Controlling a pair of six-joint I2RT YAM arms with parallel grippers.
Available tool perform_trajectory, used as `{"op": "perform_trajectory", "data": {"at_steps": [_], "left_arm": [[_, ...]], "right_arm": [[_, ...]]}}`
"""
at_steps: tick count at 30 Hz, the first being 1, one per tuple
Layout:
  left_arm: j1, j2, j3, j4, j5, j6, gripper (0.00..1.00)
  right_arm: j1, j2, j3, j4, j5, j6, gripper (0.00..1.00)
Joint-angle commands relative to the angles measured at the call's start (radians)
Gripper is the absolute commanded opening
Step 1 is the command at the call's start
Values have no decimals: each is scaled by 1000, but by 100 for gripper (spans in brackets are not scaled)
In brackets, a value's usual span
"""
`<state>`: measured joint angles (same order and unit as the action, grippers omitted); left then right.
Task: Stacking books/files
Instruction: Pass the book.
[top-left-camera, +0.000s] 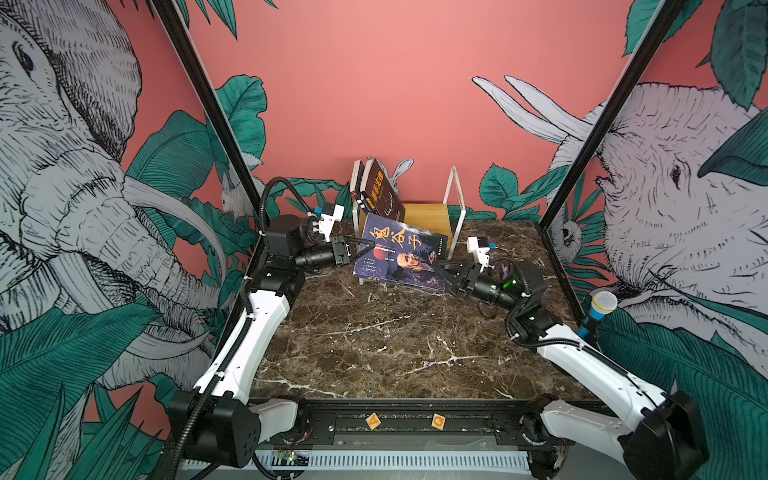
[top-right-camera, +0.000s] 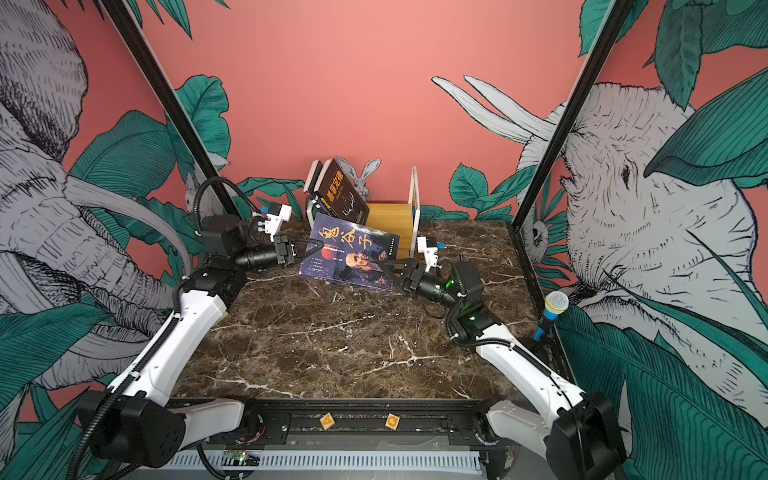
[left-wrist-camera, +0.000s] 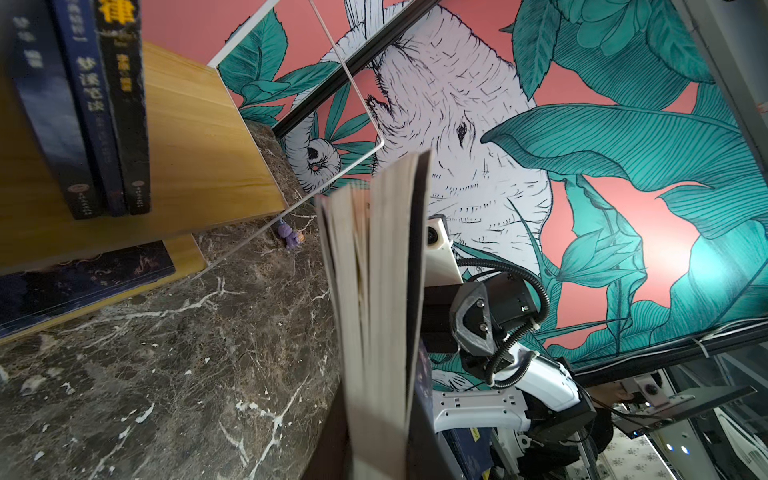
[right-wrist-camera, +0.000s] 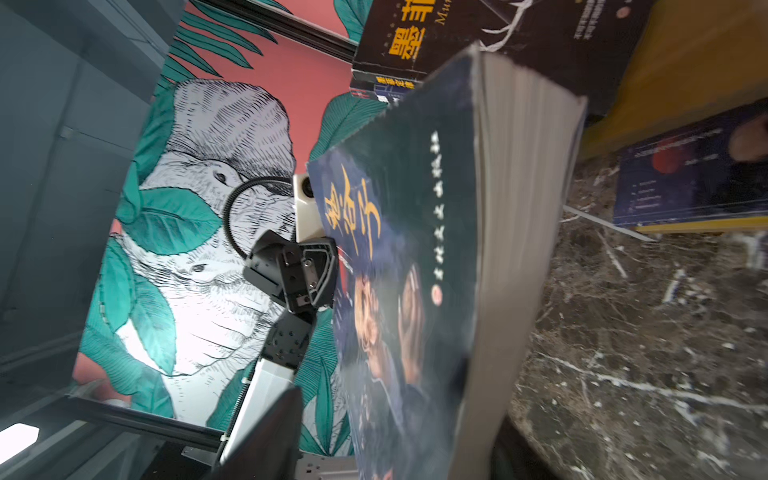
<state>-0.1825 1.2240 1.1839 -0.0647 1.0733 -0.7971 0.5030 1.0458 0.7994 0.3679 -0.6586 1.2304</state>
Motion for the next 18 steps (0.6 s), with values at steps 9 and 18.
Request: {"op": "perform_trajectory", "data": {"at_steps": [9,18], "left_arm": [[28,19,301,-90,-33,-11,0],[30,50,332,-269,-172,82,0]], "right_arm": [[57,-277,275,-779,587,-676,99],[579,-123,311,-560,1284,-1261,98]]}}
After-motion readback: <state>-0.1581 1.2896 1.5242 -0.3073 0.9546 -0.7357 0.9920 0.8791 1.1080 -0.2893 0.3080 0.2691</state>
